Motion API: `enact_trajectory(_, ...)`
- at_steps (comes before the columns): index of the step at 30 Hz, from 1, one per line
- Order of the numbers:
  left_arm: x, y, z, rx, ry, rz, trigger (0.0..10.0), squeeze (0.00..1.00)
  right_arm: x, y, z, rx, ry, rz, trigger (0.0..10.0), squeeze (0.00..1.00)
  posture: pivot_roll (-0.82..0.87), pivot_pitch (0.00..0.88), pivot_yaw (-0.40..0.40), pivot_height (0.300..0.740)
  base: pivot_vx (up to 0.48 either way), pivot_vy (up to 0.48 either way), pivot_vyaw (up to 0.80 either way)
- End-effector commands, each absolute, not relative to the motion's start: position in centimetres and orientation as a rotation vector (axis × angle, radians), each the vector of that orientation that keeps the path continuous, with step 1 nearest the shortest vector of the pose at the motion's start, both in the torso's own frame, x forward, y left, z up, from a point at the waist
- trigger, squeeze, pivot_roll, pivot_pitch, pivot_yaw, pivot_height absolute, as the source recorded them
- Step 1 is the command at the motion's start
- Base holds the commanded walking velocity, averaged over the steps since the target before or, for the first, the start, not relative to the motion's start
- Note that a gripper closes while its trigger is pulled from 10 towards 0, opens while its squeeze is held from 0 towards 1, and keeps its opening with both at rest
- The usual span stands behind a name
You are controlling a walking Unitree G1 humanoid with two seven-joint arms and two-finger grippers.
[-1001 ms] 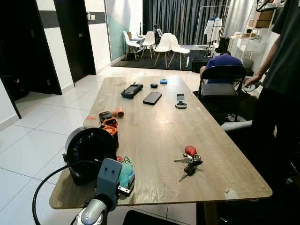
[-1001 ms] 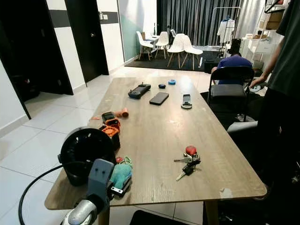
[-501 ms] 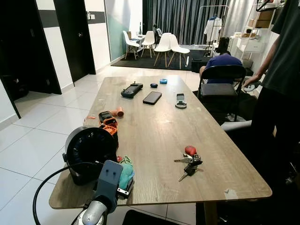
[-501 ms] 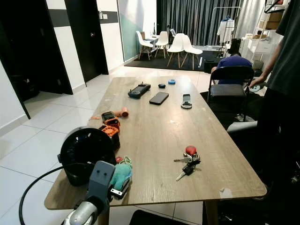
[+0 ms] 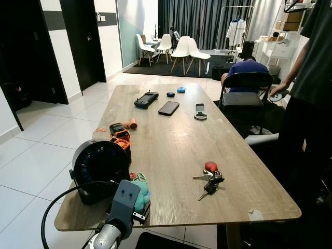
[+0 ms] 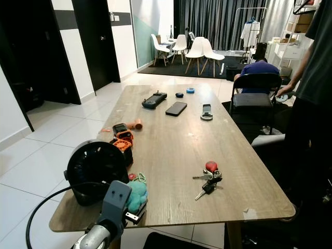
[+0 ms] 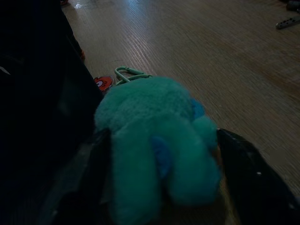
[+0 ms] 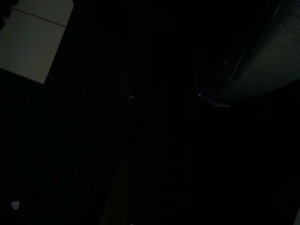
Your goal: Hang keys on a hook
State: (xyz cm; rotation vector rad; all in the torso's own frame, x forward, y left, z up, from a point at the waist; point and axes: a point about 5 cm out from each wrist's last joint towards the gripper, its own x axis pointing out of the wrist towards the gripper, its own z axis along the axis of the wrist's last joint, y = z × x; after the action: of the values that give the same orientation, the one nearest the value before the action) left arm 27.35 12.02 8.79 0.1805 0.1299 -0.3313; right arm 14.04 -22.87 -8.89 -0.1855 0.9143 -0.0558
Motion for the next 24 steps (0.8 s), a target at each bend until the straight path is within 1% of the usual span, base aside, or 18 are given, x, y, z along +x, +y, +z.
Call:
enact_trajectory(1, 27.17, 12.20, 8.09, 0.200, 0.171, -0.344, 0.0, 0.00, 13.89, -22.54, -9.06, -0.180, 0.925, -0.051, 10.0, 0.00, 0.04, 0.060, 0.014, 0.740, 0.000, 0.000, 0.00)
enact_trajectory(24, 26.82, 12.33, 7.63, 0.219, 0.193, -0.380, 0.0, 0.00, 13.55, -22.39, -9.22, -0.188, 0.937, -0.041, 10.0, 0.00, 0.05, 0.041, 0.022, 0.740, 0.000, 0.000, 0.00)
